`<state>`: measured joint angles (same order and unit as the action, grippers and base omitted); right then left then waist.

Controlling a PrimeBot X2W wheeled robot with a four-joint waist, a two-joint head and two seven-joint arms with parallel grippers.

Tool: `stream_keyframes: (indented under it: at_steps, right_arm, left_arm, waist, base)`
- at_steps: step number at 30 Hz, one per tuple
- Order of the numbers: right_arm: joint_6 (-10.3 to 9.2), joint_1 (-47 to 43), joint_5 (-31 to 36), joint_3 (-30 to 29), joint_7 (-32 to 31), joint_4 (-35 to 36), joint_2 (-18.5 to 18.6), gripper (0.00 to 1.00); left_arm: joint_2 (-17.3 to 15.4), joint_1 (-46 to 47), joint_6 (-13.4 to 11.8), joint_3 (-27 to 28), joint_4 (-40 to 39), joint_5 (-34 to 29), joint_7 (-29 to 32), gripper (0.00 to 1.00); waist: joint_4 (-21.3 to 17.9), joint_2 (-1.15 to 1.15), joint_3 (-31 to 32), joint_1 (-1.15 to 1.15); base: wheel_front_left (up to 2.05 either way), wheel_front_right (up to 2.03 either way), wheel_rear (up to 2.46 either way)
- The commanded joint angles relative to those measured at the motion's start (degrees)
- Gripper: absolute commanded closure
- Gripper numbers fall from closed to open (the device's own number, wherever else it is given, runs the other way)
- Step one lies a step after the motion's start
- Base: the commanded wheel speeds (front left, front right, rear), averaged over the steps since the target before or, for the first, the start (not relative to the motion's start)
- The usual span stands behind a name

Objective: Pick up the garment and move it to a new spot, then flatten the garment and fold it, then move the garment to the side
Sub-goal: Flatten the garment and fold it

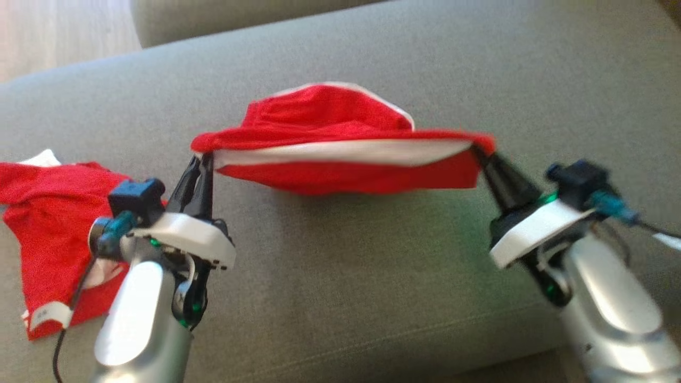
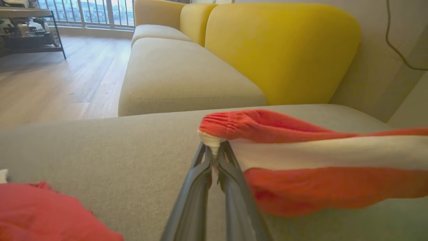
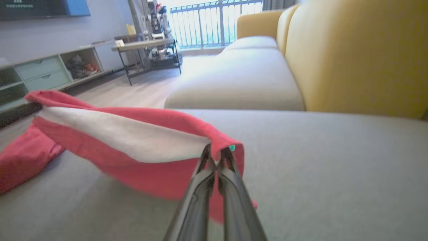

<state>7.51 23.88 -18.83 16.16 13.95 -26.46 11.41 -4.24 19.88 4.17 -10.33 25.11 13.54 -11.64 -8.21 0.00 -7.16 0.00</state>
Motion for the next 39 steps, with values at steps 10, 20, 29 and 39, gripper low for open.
stream_keyframes:
  at_steps: [10,20,29,39]
  right_arm:
    - [-0.02,-1.1,1.8,-9.7,-6.4,22.9,0.6,1.00]
    - [-0.02,-7.3,2.4,-13.0,-17.1,36.7,-3.1,1.00]
    - [-0.02,-7.0,2.2,-13.8,-22.1,41.7,-3.3,1.00]
    - [-0.02,13.8,-3.6,-9.5,-28.6,32.5,1.4,1.00]
  left_arm:
    - [-0.3,-0.1,0.7,4.1,-20.8,9.6,9.3,1.00]
    - [1.0,-5.2,-4.4,3.5,-36.1,18.1,15.5,1.00]
    - [0.9,-4.1,-6.8,3.9,-41.0,22.7,20.6,1.00]
    - [-3.7,16.6,-7.0,3.2,-34.4,24.2,33.8,1.00]
  waist:
    - [1.8,0.00,5.2,0.00]
    - [3.7,0.00,6.3,0.00]
    - [4.0,0.00,2.5,0.00]
    - [2.5,0.00,-10.8,0.00]
  base:
    - [0.00,0.00,0.00]
    - [0.00,0.00,0.00]
    - [0.00,0.00,0.00]
    - [0.00,0.00,0.00]
